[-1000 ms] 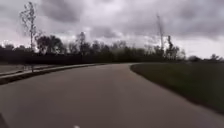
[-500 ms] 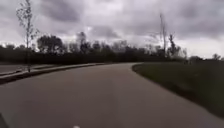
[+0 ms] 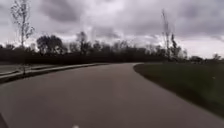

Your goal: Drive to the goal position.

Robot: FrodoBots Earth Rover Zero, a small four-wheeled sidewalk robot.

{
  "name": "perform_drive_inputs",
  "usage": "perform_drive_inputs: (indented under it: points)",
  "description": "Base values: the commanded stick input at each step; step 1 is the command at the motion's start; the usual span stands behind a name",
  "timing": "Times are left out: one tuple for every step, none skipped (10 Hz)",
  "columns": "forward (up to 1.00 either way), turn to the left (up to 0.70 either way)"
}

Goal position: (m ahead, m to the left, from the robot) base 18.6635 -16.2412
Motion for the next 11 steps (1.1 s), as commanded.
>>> perform_drive_inputs:
  points:
    - [1.0,-0.02]
    - [1.0,0.0]
    - [1.0,0.0]
    - [1.0,0.0]
    - [1.0,0.0]
    - [1.0,0.0]
    - [1.0,0.0]
    - [1.0,0.0]
    - [1.0,0.0]
    - [1.0,0.0]
    - [1.0,0.0]
